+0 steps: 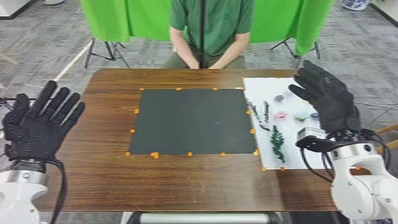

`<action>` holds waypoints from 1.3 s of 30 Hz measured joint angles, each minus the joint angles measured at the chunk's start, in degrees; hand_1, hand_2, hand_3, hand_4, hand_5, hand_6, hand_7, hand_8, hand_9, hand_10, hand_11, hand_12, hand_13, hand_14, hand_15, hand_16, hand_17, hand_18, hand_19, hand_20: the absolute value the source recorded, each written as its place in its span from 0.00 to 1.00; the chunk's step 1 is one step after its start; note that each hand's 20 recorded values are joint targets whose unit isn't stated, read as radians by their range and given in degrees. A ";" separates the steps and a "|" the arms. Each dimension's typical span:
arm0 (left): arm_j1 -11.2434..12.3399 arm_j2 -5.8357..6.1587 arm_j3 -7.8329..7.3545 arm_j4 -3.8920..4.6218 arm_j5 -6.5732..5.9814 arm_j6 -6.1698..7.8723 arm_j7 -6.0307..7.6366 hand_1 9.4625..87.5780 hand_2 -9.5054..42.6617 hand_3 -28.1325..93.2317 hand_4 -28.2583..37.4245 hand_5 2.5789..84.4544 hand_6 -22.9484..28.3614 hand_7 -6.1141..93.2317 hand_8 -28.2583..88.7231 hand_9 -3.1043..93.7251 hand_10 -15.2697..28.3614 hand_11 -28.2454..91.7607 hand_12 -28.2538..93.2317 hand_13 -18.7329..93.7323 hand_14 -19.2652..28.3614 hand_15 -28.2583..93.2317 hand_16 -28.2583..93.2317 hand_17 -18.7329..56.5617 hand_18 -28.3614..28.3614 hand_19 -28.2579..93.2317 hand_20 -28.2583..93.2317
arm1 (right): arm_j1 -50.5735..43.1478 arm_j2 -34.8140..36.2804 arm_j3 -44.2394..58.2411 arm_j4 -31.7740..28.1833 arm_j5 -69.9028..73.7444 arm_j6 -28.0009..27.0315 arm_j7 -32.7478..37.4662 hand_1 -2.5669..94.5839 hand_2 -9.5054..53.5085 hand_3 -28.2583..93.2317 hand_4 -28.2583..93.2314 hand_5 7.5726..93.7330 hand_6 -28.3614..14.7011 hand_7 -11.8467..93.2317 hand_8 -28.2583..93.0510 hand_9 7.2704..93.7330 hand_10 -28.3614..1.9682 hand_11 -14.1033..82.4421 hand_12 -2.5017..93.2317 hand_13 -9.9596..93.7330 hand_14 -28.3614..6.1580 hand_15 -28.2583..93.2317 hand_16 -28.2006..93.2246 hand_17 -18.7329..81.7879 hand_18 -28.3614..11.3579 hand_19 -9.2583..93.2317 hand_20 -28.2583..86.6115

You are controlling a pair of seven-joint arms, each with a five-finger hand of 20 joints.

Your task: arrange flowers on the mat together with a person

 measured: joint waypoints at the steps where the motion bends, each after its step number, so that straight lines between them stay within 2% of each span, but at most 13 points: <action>1: 0.10 -0.02 -0.21 0.00 -0.48 -0.14 -0.05 0.24 0.40 0.81 0.00 0.48 0.58 0.12 0.17 0.43 0.68 0.36 0.30 0.41 0.72 0.44 0.18 0.22 0.72 0.48 0.32 | 0.00 0.00 -0.02 0.01 0.04 0.09 0.01 0.19 0.18 0.91 0.03 0.32 0.52 0.20 0.15 0.34 0.58 0.19 0.14 0.38 0.59 0.32 0.32 0.33 0.36 0.37 0.37; 8: 0.43 -0.03 -0.50 0.09 -1.31 -0.41 -0.07 0.24 0.40 0.80 0.00 0.48 0.58 0.12 0.17 0.43 0.68 0.36 0.30 0.41 0.72 0.44 0.18 0.21 0.72 0.48 0.32 | -0.07 0.02 0.24 0.01 0.17 0.42 -0.08 0.19 0.18 0.91 0.03 0.32 0.52 0.20 0.15 0.34 0.58 0.19 0.14 0.38 0.59 0.32 0.32 0.33 0.36 0.37 0.37; 39: 1.55 -0.24 -0.71 -0.11 -1.44 -1.05 0.33 0.24 0.40 0.81 0.00 0.48 0.58 0.12 0.17 0.43 0.68 0.36 0.30 0.41 0.72 0.44 0.18 0.22 0.72 0.48 0.32 | -0.95 -0.11 0.84 -0.03 0.70 0.88 -0.27 0.19 0.18 0.91 0.03 0.33 0.53 0.20 0.14 0.34 0.58 0.19 0.14 0.39 0.59 0.32 0.32 0.33 0.36 0.38 0.37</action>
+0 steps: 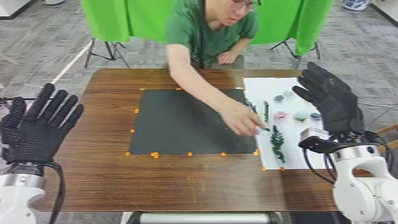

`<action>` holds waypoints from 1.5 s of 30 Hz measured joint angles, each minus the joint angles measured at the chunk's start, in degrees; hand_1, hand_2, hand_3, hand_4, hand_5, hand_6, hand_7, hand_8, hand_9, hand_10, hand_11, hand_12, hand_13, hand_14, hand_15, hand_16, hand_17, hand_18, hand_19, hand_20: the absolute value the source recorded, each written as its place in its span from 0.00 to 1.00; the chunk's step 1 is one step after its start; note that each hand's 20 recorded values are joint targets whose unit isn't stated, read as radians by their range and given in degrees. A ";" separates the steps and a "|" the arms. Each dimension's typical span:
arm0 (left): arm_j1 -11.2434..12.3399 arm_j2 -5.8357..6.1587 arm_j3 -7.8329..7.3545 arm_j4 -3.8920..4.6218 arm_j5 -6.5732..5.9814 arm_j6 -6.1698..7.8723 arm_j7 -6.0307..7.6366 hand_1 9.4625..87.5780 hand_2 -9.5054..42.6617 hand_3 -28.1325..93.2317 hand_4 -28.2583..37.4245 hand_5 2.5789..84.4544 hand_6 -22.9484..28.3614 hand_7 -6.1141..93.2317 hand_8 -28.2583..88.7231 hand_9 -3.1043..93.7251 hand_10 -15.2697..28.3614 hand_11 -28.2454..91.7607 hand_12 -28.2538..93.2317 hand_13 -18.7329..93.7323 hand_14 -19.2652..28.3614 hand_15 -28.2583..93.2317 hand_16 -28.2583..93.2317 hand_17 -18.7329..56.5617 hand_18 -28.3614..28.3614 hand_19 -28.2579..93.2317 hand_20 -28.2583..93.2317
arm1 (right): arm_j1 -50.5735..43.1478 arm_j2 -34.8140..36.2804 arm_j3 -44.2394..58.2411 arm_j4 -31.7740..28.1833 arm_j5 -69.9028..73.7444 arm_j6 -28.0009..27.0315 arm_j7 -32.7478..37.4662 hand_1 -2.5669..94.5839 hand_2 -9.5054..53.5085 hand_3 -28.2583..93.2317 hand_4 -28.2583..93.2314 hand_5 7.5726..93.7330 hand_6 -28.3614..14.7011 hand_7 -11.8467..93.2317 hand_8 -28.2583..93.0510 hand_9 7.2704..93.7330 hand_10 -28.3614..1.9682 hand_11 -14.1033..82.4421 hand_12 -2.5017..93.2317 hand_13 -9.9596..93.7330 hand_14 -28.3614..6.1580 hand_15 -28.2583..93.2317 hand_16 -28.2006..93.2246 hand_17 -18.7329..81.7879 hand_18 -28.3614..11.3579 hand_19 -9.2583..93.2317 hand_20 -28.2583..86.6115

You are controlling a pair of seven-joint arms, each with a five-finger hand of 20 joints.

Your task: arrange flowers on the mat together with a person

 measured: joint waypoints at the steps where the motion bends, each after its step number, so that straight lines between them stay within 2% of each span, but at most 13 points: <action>1: 0.04 -0.01 0.00 -0.02 -0.01 0.00 0.00 0.24 0.40 0.81 0.00 0.48 0.58 0.12 0.17 0.43 0.68 0.36 0.30 0.41 0.72 0.44 0.18 0.22 0.72 0.48 0.32 | 0.00 -0.02 0.00 0.00 0.00 0.00 0.00 0.19 0.18 0.91 0.03 0.33 0.53 0.20 0.14 0.34 0.58 0.19 0.14 0.39 0.59 0.32 0.32 0.33 0.36 0.38 0.37; 13: 0.20 -0.09 0.04 -0.10 -0.10 0.03 -0.09 0.24 0.40 0.80 0.00 0.48 0.58 0.12 0.17 0.43 0.68 0.36 0.30 0.41 0.72 0.44 0.18 0.21 0.73 0.48 0.32 | -0.10 -0.06 0.03 0.03 0.00 0.36 0.05 0.19 0.18 0.91 0.03 0.33 0.53 0.20 0.14 0.34 0.58 0.19 0.14 0.39 0.59 0.32 0.32 0.33 0.36 0.38 0.37; 19: -0.15 -0.07 0.26 0.13 -1.53 -0.23 0.04 0.24 0.41 0.80 0.00 0.48 0.58 0.12 0.17 0.43 0.68 0.36 0.30 0.42 0.72 0.44 0.19 0.21 0.73 0.48 0.33 | -0.64 -0.08 0.47 -0.04 -0.06 0.48 0.06 0.20 0.18 0.91 0.03 0.33 0.54 0.21 0.14 0.35 0.58 0.19 0.14 0.39 0.60 0.32 0.32 0.33 0.36 0.38 0.37; 22: -0.07 -0.07 0.21 0.13 -1.86 -0.25 0.02 0.23 0.40 0.81 0.00 0.48 0.58 0.12 0.17 0.43 0.68 0.36 0.30 0.42 0.72 0.44 0.19 0.21 0.73 0.48 0.33 | -1.10 -0.24 0.61 -0.09 -0.07 0.56 0.10 0.20 0.18 0.91 0.03 0.33 0.54 0.21 0.14 0.35 0.58 0.19 0.14 0.39 0.60 0.32 0.32 0.33 0.36 0.38 0.37; 35: 0.55 -0.71 -0.17 0.10 -1.86 -0.98 0.02 0.23 0.40 0.81 0.00 0.48 0.57 0.12 0.17 0.43 0.68 0.36 0.30 0.42 0.72 0.44 0.19 0.21 0.73 0.47 0.33 | -2.69 -1.14 1.15 -0.75 -0.22 0.70 0.19 0.20 0.18 0.91 0.03 0.33 0.54 0.21 0.14 0.35 0.58 0.19 0.14 0.39 0.60 0.32 0.32 0.33 0.36 0.38 0.37; 45: 0.79 -0.74 -0.37 0.05 -1.85 -1.51 0.08 0.23 0.41 0.80 0.00 0.48 0.57 0.12 0.17 0.43 0.68 0.36 0.30 0.42 0.72 0.44 0.19 0.21 0.73 0.47 0.33 | -3.08 -1.55 1.15 -1.15 -0.39 0.64 0.41 0.20 0.18 0.90 0.03 0.33 0.54 0.21 0.14 0.35 0.58 0.19 0.14 0.39 0.59 0.32 0.32 0.33 0.36 0.38 0.37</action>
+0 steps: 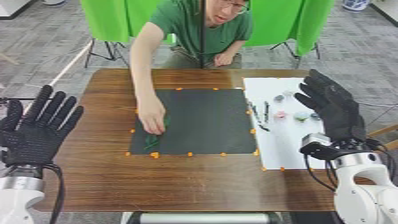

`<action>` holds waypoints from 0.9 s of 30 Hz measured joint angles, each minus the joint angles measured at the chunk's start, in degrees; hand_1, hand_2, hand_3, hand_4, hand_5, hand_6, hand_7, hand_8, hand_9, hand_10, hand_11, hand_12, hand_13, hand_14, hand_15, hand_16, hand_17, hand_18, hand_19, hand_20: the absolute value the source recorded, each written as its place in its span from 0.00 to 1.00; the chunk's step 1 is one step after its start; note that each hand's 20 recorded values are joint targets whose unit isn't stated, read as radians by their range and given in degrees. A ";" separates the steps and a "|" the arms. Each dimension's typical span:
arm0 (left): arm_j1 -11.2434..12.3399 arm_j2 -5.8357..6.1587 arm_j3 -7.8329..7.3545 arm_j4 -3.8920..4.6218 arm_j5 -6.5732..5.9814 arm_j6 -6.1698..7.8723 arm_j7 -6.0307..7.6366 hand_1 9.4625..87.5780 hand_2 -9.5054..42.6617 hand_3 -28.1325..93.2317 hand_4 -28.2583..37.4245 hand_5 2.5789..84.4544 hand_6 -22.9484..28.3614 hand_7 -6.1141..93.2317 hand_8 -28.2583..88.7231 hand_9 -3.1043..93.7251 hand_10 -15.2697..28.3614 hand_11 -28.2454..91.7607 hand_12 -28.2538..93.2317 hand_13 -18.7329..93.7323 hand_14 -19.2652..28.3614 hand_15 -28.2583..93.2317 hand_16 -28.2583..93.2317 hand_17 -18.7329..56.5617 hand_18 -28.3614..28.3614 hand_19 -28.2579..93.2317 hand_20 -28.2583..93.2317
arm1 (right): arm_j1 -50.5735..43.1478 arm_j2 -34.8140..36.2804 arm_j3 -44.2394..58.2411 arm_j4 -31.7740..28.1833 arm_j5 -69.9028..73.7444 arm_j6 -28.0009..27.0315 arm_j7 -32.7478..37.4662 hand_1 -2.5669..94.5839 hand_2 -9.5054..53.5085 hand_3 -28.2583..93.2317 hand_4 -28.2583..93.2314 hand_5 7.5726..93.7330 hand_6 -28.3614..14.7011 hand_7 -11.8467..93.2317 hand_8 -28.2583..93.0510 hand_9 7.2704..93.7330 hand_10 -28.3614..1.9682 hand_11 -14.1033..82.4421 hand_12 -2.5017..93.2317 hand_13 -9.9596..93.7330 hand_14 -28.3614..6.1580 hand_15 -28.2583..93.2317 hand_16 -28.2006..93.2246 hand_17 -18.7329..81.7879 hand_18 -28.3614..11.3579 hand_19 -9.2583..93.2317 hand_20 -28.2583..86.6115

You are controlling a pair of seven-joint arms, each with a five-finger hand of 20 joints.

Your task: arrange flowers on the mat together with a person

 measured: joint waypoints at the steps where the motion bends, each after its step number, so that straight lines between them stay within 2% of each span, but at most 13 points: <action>1: 0.06 0.00 -0.02 -0.01 0.00 -0.02 0.02 0.23 0.41 0.80 0.00 0.48 0.57 0.12 0.17 0.43 0.68 0.36 0.30 0.42 0.72 0.44 0.19 0.21 0.73 0.47 0.33 | 0.00 -0.02 -0.01 -0.01 -0.02 -0.01 0.02 0.20 0.18 0.90 0.03 0.33 0.54 0.21 0.14 0.35 0.58 0.19 0.14 0.39 0.59 0.32 0.32 0.33 0.36 0.38 0.37; 8: 0.31 -0.07 -0.13 -0.01 -0.03 -0.27 0.10 0.23 0.43 0.78 0.00 0.48 0.57 0.12 0.17 0.43 0.68 0.36 0.30 0.42 0.72 0.44 0.19 0.21 0.73 0.47 0.33 | -0.02 -0.13 -0.03 -0.07 -0.18 -0.10 0.19 0.20 0.17 0.91 0.03 0.33 0.54 0.21 0.14 0.35 0.58 0.19 0.14 0.39 0.59 0.32 0.32 0.33 0.36 0.38 0.37; 12: 0.30 -0.07 -0.13 0.01 -0.23 -0.37 0.13 0.24 0.46 0.73 0.00 0.47 0.57 0.11 0.17 0.42 0.68 0.35 0.30 0.41 0.72 0.43 0.19 0.21 0.73 0.47 0.33 | -0.01 -0.14 -0.02 -0.10 -0.33 -0.36 0.41 0.21 0.17 0.90 0.03 0.32 0.54 0.21 0.14 0.34 0.58 0.19 0.14 0.39 0.59 0.32 0.32 0.33 0.36 0.38 0.37; 14: 0.26 -0.07 -0.13 0.20 -0.29 -0.80 0.01 0.23 0.46 0.73 0.00 0.46 0.56 0.11 0.17 0.41 0.68 0.35 0.30 0.41 0.72 0.42 0.19 0.21 0.73 0.47 0.33 | 0.05 -0.19 0.08 -0.10 -0.41 -1.16 0.88 0.21 0.17 0.90 0.03 0.32 0.54 0.20 0.15 0.34 0.59 0.18 0.14 0.39 0.59 0.32 0.32 0.33 0.36 0.38 0.37; 18: 0.07 0.12 -0.61 1.41 -0.18 -2.72 -1.53 0.23 0.45 0.74 0.00 0.46 0.56 0.11 0.18 0.41 0.68 0.35 0.30 0.40 0.71 0.42 0.19 0.21 0.73 0.46 0.33 | 0.37 -0.36 0.34 -0.07 -0.70 -4.86 2.54 0.21 0.16 0.90 0.03 0.32 0.54 0.20 0.15 0.34 0.58 0.18 0.15 0.38 0.59 0.32 0.32 0.33 0.36 0.37 0.37; 23: -0.28 0.63 -0.58 2.56 0.22 -3.31 -2.28 0.23 0.45 0.73 0.00 0.44 0.56 0.10 0.18 0.40 0.67 0.34 0.30 0.40 0.71 0.41 0.19 0.21 0.73 0.46 0.33 | 0.70 -0.38 -0.23 -0.06 -0.90 -5.55 3.21 0.21 0.16 0.90 0.03 0.32 0.54 0.20 0.15 0.34 0.58 0.18 0.15 0.39 0.59 0.32 0.32 0.33 0.36 0.37 0.37; 27: -0.69 0.95 -0.48 3.97 0.94 -4.54 -3.37 0.23 0.45 0.73 0.00 0.44 0.55 0.10 0.18 0.40 0.67 0.34 0.30 0.39 0.71 0.41 0.19 0.21 0.73 0.46 0.33 | 0.78 -0.42 -0.69 -0.06 -1.02 -5.51 3.58 0.21 0.15 0.90 0.03 0.32 0.54 0.20 0.15 0.34 0.58 0.18 0.15 0.39 0.59 0.32 0.32 0.33 0.36 0.37 0.37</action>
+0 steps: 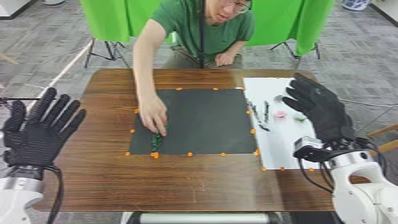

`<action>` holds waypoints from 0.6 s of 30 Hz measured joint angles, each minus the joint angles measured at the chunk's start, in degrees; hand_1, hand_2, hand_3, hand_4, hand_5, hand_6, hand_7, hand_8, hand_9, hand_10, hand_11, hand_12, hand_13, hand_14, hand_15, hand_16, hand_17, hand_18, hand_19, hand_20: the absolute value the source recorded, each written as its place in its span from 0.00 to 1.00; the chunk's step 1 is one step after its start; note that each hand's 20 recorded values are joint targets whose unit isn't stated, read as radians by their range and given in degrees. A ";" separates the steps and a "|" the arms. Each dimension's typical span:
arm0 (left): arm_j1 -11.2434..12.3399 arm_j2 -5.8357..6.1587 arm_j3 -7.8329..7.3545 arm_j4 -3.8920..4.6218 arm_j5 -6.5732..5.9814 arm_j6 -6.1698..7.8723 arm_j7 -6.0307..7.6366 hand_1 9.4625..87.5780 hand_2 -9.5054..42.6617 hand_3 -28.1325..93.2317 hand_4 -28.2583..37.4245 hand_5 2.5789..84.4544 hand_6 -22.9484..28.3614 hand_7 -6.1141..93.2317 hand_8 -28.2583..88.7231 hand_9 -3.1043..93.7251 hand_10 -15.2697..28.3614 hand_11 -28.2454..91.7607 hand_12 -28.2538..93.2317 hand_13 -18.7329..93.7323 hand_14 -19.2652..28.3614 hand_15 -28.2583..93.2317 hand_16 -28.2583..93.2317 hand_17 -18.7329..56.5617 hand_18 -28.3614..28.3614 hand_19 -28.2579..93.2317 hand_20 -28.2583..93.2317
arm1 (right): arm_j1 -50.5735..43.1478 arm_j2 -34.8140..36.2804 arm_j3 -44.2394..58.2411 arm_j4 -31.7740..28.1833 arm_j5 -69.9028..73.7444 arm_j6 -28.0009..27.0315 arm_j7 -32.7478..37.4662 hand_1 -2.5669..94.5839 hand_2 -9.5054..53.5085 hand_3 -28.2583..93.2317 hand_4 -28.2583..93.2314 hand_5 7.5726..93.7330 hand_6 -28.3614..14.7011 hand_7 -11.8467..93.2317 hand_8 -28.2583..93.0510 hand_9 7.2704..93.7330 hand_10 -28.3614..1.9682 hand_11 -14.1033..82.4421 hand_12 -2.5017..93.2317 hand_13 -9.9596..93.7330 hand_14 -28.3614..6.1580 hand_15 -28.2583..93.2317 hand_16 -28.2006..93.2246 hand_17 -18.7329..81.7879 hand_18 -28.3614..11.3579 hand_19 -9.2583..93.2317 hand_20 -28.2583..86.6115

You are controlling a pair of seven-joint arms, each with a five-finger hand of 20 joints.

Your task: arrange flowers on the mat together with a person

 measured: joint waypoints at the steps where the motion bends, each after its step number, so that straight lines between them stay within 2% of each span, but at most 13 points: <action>1: -0.05 0.10 0.08 0.32 0.22 -0.14 -0.23 0.23 0.44 0.74 0.00 0.44 0.55 0.10 0.18 0.40 0.67 0.34 0.30 0.39 0.71 0.41 0.19 0.21 0.73 0.46 0.33 | 0.00 -0.02 -0.07 0.00 -0.10 0.00 0.08 0.21 0.15 0.90 0.03 0.32 0.54 0.20 0.15 0.33 0.58 0.18 0.15 0.39 0.59 0.32 0.32 0.33 0.36 0.37 0.37; 4: -0.15 0.24 0.58 0.94 0.52 -0.14 -0.34 0.24 0.44 0.73 0.00 0.43 0.55 0.10 0.18 0.39 0.67 0.34 0.30 0.39 0.70 0.41 0.19 0.21 0.73 0.45 0.33 | 0.01 -0.09 -0.10 0.00 -0.43 -0.04 0.29 0.21 0.15 0.90 0.03 0.32 0.54 0.20 0.15 0.33 0.58 0.18 0.15 0.39 0.59 0.32 0.32 0.33 0.36 0.37 0.37; 12: -0.81 0.08 2.34 1.95 0.54 -0.05 0.58 0.24 0.44 0.73 0.00 0.43 0.55 0.10 0.18 0.39 0.66 0.34 0.30 0.39 0.70 0.41 0.20 0.21 0.73 0.45 0.33 | 0.04 -0.12 -0.11 -0.01 -4.44 0.60 0.90 0.26 0.09 0.90 0.03 0.32 0.54 0.21 0.15 0.33 0.58 0.18 0.15 0.39 0.59 0.32 0.32 0.33 0.37 0.38 0.38; 18: -1.37 0.02 2.68 2.20 0.54 -0.07 0.86 0.23 0.44 0.74 0.00 0.43 0.55 0.10 0.18 0.39 0.66 0.34 0.31 0.39 0.70 0.41 0.20 0.21 0.73 0.45 0.33 | -1.90 0.45 1.91 -1.39 -19.27 8.01 2.93 0.29 0.01 0.89 0.03 0.32 0.53 0.23 0.14 0.31 0.57 0.20 0.15 0.35 0.57 0.33 0.31 0.31 0.38 0.41 0.35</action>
